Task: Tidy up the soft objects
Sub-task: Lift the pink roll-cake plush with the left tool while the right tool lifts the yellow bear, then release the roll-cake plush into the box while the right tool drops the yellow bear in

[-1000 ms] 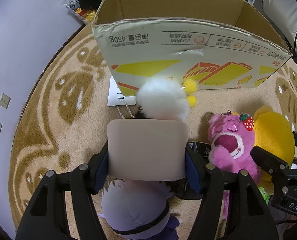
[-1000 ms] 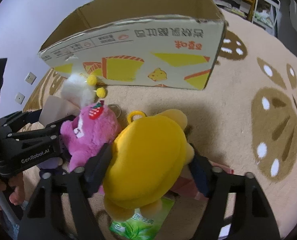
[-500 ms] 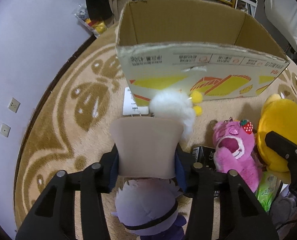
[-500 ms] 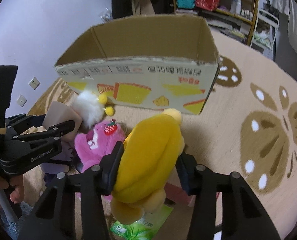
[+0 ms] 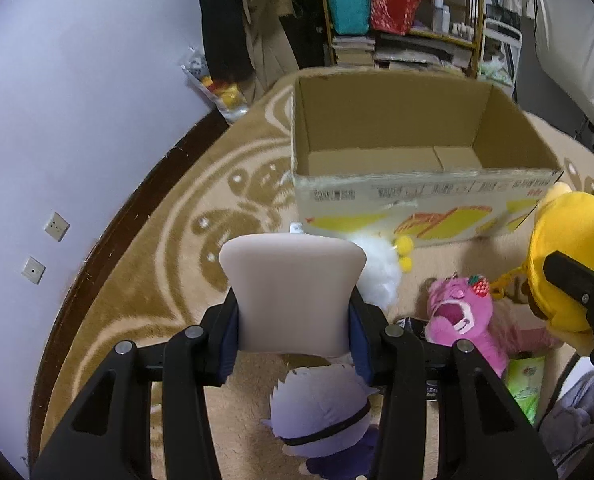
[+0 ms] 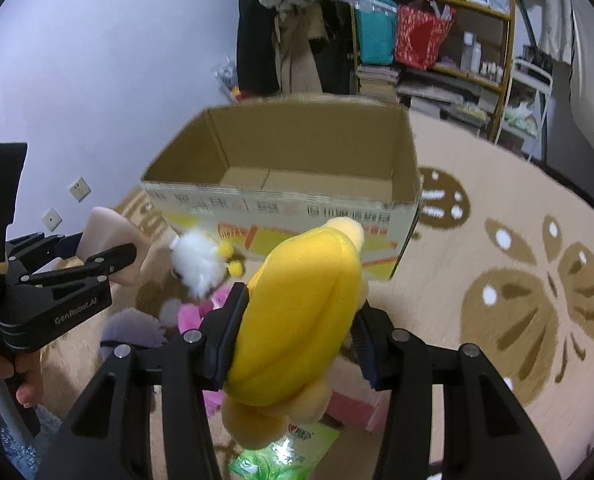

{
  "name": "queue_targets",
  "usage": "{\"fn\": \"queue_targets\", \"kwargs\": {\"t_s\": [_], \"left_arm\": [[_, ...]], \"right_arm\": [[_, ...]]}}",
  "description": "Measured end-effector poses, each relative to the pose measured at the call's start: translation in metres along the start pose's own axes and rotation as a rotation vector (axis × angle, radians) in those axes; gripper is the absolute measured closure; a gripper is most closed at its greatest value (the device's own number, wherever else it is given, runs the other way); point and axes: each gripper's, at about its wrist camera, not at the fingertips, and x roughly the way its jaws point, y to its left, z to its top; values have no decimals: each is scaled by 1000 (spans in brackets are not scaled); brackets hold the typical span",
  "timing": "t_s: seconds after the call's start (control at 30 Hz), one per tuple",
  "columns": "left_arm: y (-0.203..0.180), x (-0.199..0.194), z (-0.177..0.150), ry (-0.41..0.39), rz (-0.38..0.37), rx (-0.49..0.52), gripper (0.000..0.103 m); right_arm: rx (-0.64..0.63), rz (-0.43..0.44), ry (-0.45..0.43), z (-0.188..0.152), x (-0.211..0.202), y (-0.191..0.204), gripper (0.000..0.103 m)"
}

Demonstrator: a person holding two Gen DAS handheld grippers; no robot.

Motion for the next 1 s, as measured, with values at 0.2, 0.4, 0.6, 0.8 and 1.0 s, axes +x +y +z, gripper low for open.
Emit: {"fn": "queue_targets", "kwargs": {"t_s": [0.2, 0.4, 0.6, 0.8, 1.0], "left_arm": [[8, -27, 13, -84, -8, -30, 59], [11, -54, 36, -186, 18, -31, 59], [11, -61, 59, -227, 39, -31, 59], [4, -54, 86, -244, 38, -24, 58], [-6, -34, 105, -267, 8, -29, 58]], "right_arm": [[-22, 8, -69, 12, -17, 4, 51], [-41, 19, -126, 29, -31, 10, 51], [-73, 18, -190, 52, -39, 14, 51], [-95, 5, -221, 77, -32, 11, 51], [-124, -41, -242, 98, -15, 4, 51]]}}
